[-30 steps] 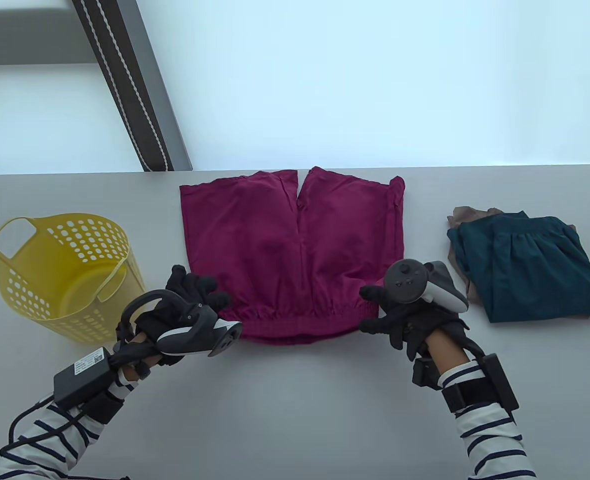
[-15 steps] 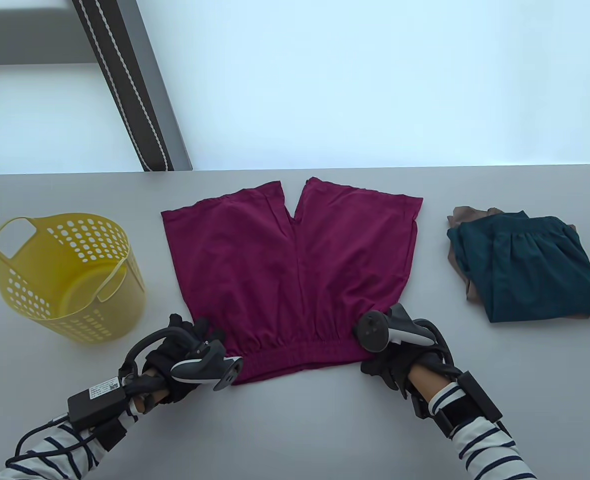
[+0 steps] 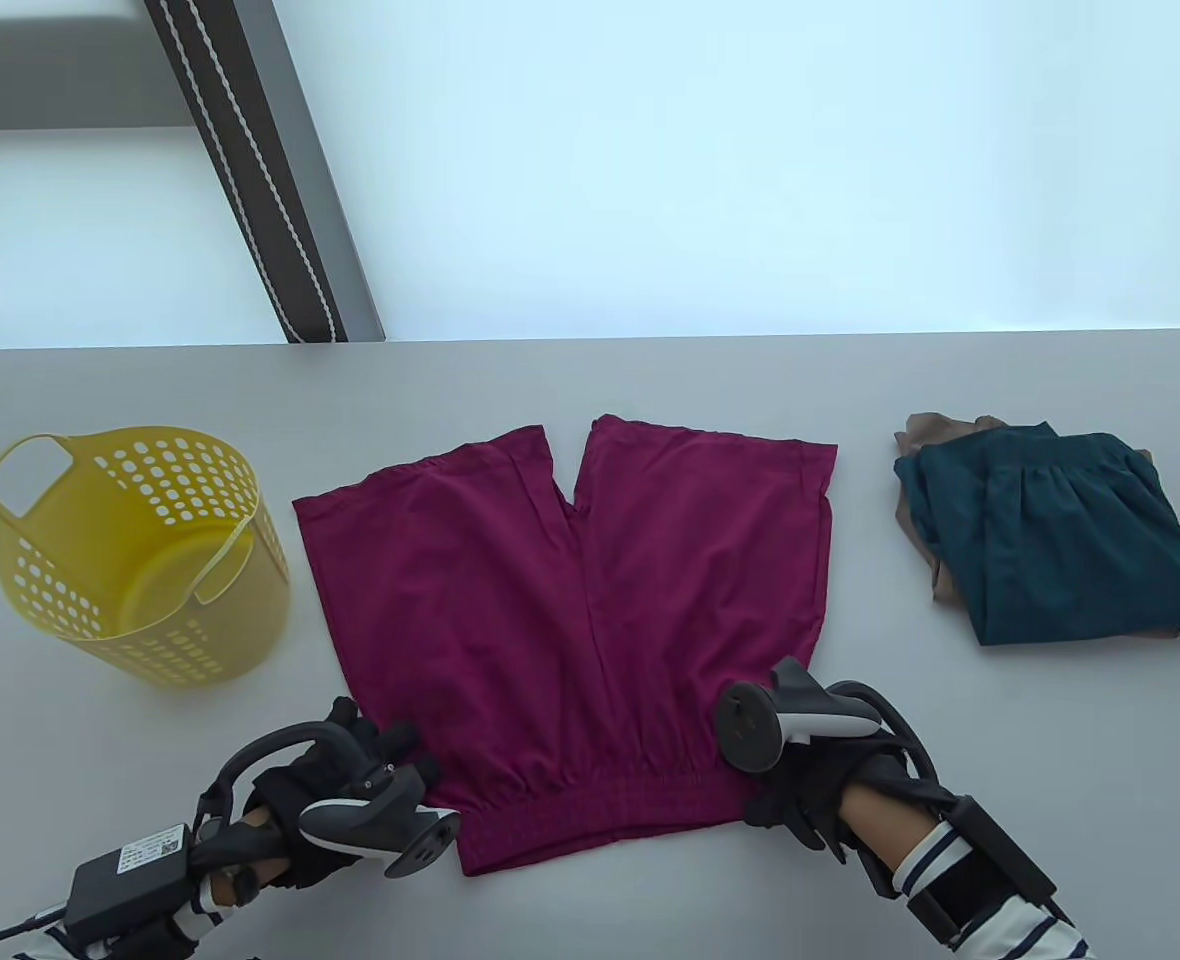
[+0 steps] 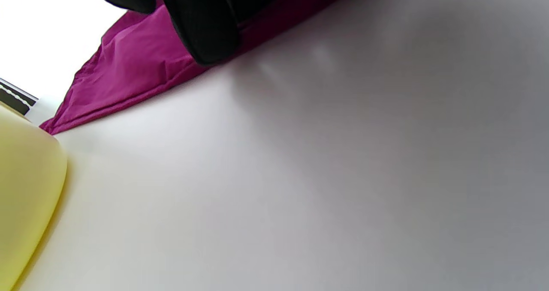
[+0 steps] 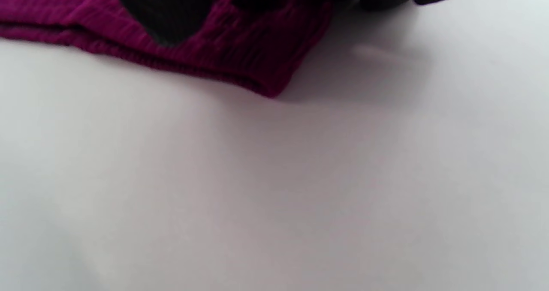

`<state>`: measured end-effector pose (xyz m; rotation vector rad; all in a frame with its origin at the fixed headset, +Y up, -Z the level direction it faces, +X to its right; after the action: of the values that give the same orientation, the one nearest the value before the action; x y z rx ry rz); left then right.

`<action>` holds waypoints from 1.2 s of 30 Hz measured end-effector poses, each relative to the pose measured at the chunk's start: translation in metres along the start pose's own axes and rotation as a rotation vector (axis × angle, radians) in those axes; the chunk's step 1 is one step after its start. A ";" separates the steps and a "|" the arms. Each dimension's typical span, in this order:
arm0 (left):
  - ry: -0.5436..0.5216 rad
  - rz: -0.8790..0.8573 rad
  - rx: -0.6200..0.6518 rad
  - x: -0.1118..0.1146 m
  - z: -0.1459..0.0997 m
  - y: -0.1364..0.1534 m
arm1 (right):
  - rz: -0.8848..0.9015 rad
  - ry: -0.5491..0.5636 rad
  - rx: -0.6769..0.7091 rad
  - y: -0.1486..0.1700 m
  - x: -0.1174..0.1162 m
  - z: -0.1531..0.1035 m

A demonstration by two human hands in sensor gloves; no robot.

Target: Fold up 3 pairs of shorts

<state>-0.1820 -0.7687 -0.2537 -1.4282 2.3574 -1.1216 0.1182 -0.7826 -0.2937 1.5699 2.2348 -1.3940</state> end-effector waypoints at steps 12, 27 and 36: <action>0.100 -0.207 -0.317 -0.025 0.086 0.059 | 0.306 0.217 -0.493 0.073 0.103 0.062; 0.065 -0.022 0.030 -0.043 0.052 -0.047 | 0.372 0.028 -0.647 0.119 0.057 0.082; 0.030 -0.123 0.147 -0.066 0.034 -0.062 | 0.299 0.137 -0.603 0.112 0.064 0.069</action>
<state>-0.0873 -0.7484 -0.2507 -1.5316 2.1801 -1.3262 0.1465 -0.7782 -0.4374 1.6954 2.0850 -0.4817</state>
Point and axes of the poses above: the tracker on the back of each hand, its own y axis roughly to the little-finger side, its own z axis roughly from the wrist to the fingertips, x = y × z, the point moved 5 cm from there along z, roughly from the wrist to the fingertips, and after that the axes turned 15 degrees about -z, right-handed, at the moved point
